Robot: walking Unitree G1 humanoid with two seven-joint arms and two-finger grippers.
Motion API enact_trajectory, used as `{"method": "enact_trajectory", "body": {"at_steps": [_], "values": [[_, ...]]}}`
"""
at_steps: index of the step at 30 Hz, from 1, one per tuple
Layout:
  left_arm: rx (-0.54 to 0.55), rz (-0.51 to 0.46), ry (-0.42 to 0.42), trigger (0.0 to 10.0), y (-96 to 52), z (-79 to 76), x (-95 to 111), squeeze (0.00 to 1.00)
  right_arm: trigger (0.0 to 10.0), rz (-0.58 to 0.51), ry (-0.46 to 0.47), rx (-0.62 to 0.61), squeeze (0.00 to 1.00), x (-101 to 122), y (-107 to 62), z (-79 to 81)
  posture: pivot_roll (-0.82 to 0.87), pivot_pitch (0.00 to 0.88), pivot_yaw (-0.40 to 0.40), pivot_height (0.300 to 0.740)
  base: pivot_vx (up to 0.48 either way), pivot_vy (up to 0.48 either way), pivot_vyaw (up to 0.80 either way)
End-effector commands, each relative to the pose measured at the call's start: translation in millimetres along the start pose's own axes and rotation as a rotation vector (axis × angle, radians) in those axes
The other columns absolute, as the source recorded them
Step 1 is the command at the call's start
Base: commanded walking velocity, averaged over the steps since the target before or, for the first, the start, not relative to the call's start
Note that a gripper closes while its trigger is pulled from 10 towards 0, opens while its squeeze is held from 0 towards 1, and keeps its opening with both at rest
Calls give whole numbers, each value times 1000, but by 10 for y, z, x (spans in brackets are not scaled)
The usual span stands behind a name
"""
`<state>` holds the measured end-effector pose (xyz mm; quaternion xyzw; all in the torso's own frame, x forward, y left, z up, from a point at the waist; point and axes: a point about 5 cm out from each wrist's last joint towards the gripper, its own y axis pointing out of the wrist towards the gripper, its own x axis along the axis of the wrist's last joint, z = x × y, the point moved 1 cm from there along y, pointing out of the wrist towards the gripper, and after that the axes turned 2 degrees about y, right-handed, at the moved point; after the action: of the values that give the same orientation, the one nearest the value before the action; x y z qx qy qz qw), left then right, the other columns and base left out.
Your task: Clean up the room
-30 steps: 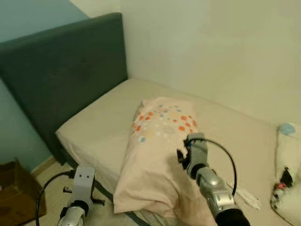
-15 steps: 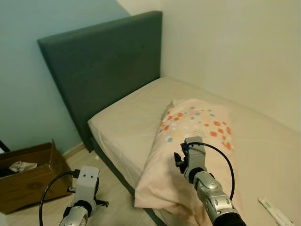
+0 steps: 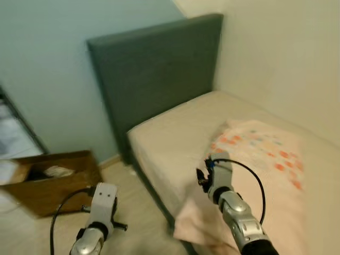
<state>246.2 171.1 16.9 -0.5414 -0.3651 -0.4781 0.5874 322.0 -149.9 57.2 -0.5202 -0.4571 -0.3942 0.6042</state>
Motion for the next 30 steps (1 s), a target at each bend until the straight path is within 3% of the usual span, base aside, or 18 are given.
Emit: {"method": "enact_trajectory", "body": {"at_steps": [1,24,30], "values": [[-7,13,6,10000,11,13,-1,0,10000,6,21,-24,0,-35,-24,-44,-18,64,-11,727,0,0,0],[-52,57,31,10000,39,-54,-12,0,10000,33,9,-49,0,-80,-30,-48,-18,67,-9,727,0,0,0],[-37,62,27,10000,37,-45,-17,0,10000,34,10,-51,0,-81,-33,-51,-18,67,-9,727,0,-436,0]]}}
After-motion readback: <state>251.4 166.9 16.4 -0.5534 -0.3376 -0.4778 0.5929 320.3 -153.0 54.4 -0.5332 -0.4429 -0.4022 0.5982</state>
